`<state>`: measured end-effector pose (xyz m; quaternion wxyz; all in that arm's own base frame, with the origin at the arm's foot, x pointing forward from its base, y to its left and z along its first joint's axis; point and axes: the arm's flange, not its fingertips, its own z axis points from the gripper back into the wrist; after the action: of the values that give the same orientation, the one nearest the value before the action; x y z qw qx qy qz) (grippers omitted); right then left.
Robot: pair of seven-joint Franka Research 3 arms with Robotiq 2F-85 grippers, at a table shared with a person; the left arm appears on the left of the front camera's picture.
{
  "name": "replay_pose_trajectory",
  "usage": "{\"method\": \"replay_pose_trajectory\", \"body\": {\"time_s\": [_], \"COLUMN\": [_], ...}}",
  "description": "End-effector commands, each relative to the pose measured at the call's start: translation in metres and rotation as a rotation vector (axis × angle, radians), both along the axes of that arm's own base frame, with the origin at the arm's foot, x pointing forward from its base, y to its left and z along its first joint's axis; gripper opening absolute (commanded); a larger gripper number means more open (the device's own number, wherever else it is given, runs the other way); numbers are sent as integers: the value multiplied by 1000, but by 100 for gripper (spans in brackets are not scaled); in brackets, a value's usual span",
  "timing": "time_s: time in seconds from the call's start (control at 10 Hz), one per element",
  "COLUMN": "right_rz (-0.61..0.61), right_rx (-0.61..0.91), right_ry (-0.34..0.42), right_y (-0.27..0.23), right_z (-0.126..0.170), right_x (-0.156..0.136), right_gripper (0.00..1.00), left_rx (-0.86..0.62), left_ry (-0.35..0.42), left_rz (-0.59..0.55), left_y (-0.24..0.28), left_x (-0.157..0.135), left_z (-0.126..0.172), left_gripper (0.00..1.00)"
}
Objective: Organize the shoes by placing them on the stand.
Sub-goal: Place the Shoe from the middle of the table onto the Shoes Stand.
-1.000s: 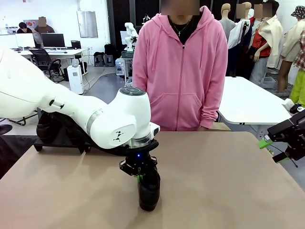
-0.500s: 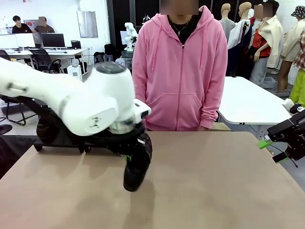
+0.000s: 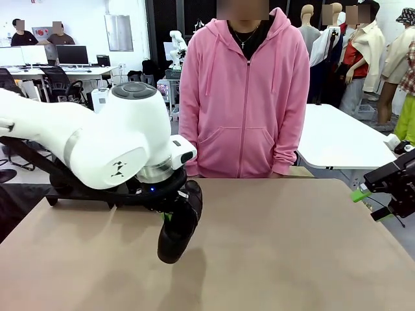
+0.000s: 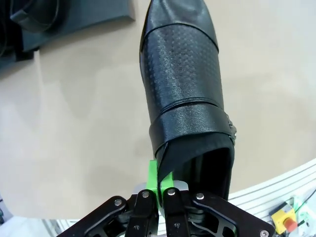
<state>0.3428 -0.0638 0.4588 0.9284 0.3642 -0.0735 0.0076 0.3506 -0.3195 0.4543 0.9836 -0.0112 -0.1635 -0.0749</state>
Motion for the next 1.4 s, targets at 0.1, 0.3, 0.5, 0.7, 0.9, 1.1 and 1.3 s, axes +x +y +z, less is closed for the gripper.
{"method": "replay_pose_trajectory", "body": {"time_s": [0.1,0.3,0.5,0.7,0.9,1.1,1.3], "right_rz": [14,14,14,14,14,14,14], "right_rx": [-16,-16,-16,-16,-16,-16,-16], "right_ry": [1,1,1,1,1,1,1], "right_y": [-3,-3,-3,-3,-3,-3,-3], "right_z": [3,3,3,3,3,3,3], "right_x": [0,0,0,0,0,0,0], "right_gripper": [100,100,100,100,100,100,100], "left_rx": [-24,-31,-6,-17,-70,-108,-107], "left_ry": [-27,-105,-208,-195,-207,-274,-342], "left_rz": [-21,-110,-113,-96,-30,10,86], "left_y": [10,15,30,42,55,64,74], "left_x": [10,53,110,165,198,226,242], "left_z": [10,38,64,67,54,35,24], "left_gripper": [0,0,0,0,0,0,0]}}
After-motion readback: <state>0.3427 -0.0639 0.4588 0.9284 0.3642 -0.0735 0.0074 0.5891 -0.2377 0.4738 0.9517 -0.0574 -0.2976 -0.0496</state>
